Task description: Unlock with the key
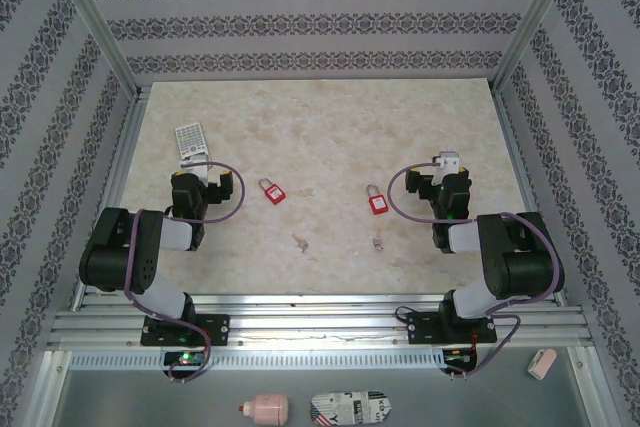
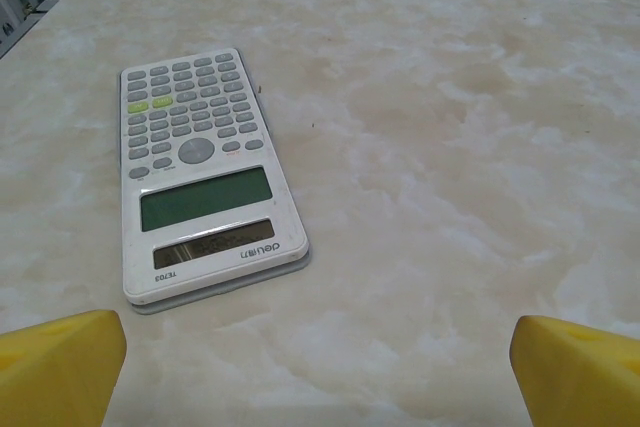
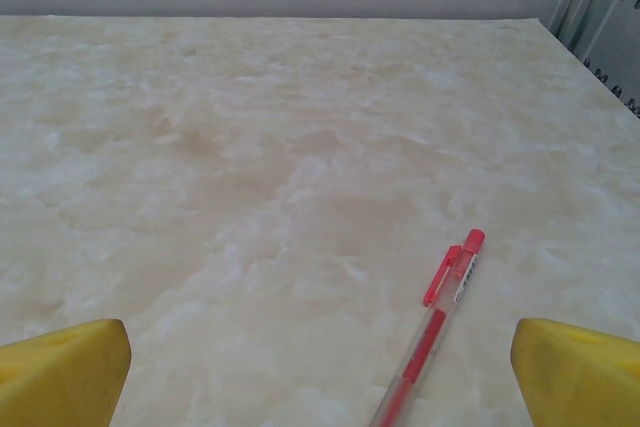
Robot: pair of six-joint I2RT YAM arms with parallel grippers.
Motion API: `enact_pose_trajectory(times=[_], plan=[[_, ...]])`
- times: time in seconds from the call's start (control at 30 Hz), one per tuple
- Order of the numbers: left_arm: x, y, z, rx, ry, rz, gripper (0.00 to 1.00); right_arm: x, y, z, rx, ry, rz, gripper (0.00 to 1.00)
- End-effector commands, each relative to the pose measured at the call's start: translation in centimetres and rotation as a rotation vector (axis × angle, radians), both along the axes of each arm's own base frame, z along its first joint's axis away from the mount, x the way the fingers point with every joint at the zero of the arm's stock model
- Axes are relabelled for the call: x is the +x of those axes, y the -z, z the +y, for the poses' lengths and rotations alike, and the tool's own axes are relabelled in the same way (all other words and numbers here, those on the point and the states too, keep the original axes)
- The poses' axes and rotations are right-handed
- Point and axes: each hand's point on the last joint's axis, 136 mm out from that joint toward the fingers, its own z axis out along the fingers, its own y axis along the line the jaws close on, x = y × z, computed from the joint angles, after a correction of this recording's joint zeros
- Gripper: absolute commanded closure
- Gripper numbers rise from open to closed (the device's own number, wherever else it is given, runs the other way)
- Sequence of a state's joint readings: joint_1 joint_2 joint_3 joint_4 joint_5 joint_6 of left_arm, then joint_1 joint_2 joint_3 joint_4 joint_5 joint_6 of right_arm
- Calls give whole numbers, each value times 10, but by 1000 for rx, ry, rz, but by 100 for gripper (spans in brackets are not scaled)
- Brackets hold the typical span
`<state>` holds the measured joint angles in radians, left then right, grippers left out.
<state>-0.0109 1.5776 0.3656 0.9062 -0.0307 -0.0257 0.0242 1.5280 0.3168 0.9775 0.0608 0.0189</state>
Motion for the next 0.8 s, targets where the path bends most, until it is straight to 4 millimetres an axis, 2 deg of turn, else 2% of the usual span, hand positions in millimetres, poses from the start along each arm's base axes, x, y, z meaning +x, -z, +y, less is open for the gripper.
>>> enact_pose_trajectory(times=[0.0,0.17,0.2,0.3,0.37,0.43,0.5,0.6,0.63,0.7,0.77], plan=[[9,-13,5,19,-13,-52,1,7,-7,8,-2,-32,-24,2],[9,-13,5,19,-14,-53,1,6,-6,6,8,-27,-18,2],[8,-13,5,19,-14,-52,1,13,-14,4,10,-16,-39,2],[9,-13,6,18,-15,-52,1,15,-15,0,25,-6,-38,2],[9,-13,6,19,-17,-50,1,13,-18,2,22,-13,-52,2],[7,-17,7,29,-27,-70,0,1,-22,8,-40,-3,-81,2],[-3,-40,1,86,-46,-120,1,-7,-43,12,-120,54,-107,2],[-22,-92,-17,137,-50,-181,1,-22,-72,34,-144,2,-107,2],[-26,-106,-22,90,-41,-190,0,-24,-89,46,-124,-39,-110,2],[-34,-134,-29,-40,-48,-205,0,-35,-107,63,-50,-85,-78,2],[-44,-153,-33,-178,-65,-187,0,-47,-120,87,46,-194,-6,2]])
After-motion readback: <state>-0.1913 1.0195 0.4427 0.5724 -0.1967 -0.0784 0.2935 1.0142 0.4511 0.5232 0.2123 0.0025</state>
